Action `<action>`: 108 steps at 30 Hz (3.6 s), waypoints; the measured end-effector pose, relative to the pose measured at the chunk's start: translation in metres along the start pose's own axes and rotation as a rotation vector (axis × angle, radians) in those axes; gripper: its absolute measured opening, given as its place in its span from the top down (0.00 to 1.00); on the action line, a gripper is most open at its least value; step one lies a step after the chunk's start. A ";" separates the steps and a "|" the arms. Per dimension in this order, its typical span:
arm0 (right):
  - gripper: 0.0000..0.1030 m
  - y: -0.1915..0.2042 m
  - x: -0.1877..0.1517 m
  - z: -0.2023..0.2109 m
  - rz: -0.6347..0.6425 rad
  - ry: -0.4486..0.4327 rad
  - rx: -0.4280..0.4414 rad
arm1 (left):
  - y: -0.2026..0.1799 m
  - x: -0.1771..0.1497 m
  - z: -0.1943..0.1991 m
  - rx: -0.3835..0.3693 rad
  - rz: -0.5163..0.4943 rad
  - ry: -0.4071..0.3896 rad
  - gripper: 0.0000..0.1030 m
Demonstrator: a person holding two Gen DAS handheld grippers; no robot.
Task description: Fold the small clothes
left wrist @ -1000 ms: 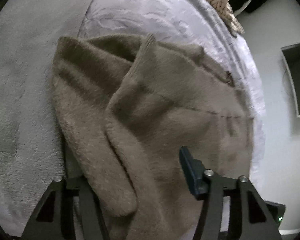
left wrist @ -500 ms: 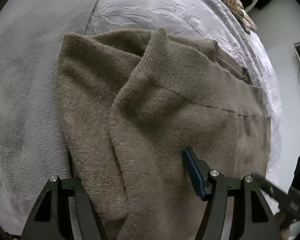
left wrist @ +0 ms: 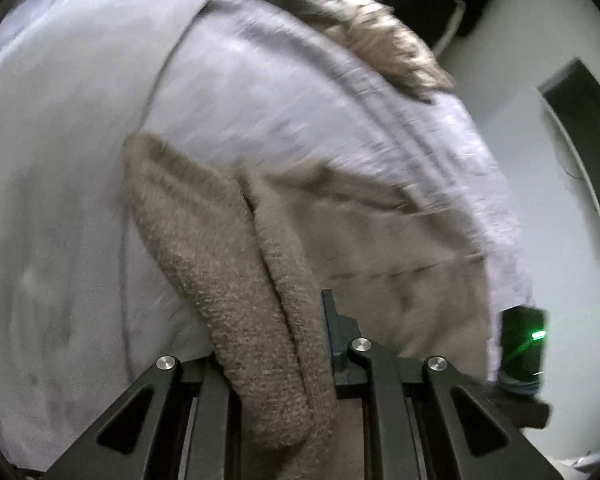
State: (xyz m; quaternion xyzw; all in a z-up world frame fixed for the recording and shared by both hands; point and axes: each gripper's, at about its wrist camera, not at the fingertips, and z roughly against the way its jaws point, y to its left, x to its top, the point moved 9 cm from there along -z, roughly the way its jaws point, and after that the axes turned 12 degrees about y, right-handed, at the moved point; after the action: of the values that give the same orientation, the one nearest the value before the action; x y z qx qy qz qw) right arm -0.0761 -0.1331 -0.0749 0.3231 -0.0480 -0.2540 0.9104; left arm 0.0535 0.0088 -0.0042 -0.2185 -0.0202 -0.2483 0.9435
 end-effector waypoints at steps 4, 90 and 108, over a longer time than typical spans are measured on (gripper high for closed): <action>0.86 -0.010 -0.002 0.018 -0.023 -0.033 0.068 | -0.066 0.023 0.012 -0.020 -0.132 -0.035 0.83; 0.91 -0.120 -0.064 0.157 -0.099 -0.139 -0.136 | -0.106 -0.070 -0.116 0.259 -0.322 0.225 0.08; 0.92 -0.168 -0.094 0.136 -0.193 -0.080 -0.259 | -0.100 -0.086 -0.114 0.259 -0.271 0.244 0.08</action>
State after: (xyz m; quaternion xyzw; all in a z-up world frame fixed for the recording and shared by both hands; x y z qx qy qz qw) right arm -0.2639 -0.2747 -0.0638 0.1957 -0.0196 -0.3569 0.9132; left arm -0.0776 -0.0784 -0.0796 -0.0590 0.0329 -0.3929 0.9171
